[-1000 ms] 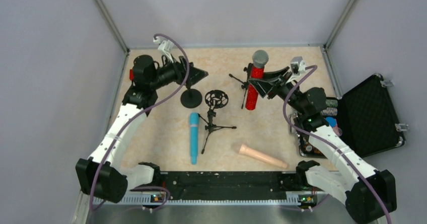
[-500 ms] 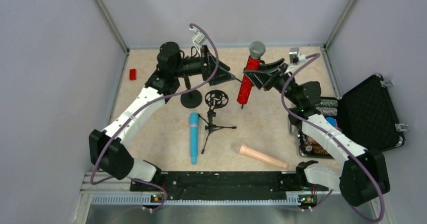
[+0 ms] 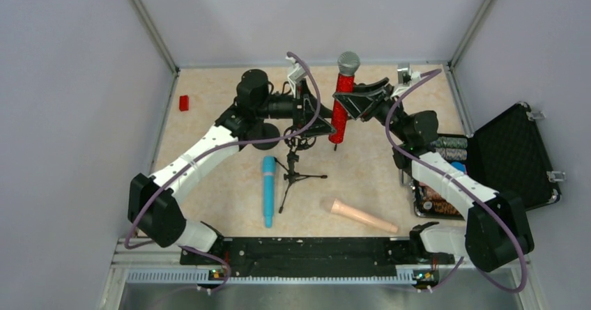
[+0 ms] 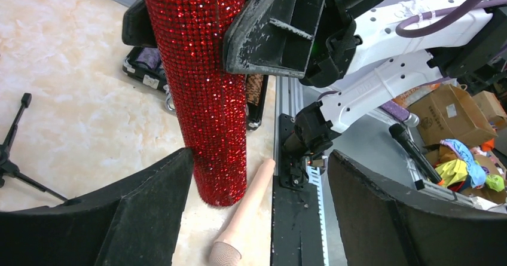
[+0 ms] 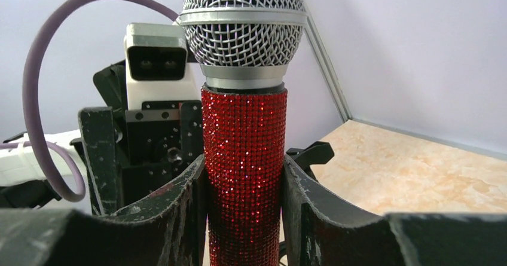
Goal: Attach the microphones to the stand
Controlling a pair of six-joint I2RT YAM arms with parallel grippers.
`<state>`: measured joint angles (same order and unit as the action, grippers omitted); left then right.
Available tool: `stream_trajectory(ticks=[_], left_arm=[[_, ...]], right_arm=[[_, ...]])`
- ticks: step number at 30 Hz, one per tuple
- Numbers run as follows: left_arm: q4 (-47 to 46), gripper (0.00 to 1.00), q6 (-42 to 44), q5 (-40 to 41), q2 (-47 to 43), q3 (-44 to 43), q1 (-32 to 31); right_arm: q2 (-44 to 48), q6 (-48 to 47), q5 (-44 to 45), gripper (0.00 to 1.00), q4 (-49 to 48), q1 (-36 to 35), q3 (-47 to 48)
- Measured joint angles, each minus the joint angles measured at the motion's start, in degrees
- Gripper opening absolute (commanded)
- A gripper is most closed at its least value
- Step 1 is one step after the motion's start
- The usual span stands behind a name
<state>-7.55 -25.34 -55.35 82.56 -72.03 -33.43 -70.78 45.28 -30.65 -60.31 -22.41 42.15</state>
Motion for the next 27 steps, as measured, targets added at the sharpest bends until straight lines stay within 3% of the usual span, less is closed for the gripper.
stream_trajectory(ticks=[8, 14, 15, 19, 20, 22, 27], left_arm=[[0.4, 0.76, 0.6, 2.0, 2.4, 0.9, -2.2], [0.7, 0.57, -0.1, 2.3, 4.1, 1.0, -2.6], [0.7, 0.52, -0.1, 2.2, 4.2, 1.0, -2.6], [0.5, 0.16, 0.6, 1.6, 4.2, 1.2, -2.8], [0.7, 0.08, 0.5, 1.7, 4.2, 1.3, -2.9], [0.7, 0.02, 0.7, 1.6, 4.2, 1.5, -3.0], [0.8, 0.0, 1.9, 1.7, 3.9, 1.6, -3.1]], right_arm=[[-0.2, 2.9, 1.6, 0.0, -3.0, -1.0, 0.0], [-0.2, 5.4, 2.7, 0.0, -6.3, -1.3, -0.2], [-0.2, 5.4, 2.9, 0.0, -6.8, -1.3, -0.5], [-0.2, 5.7, 4.3, 0.01, -6.4, -1.3, -1.5], [-0.1, 5.8, 4.3, 0.04, -6.3, -1.4, -1.6], [0.5, 5.1, 4.4, 0.11, -4.7, -1.4, -1.7], [4.8, 1.2, 5.7, 0.53, 1.3, -1.5, -2.3]])
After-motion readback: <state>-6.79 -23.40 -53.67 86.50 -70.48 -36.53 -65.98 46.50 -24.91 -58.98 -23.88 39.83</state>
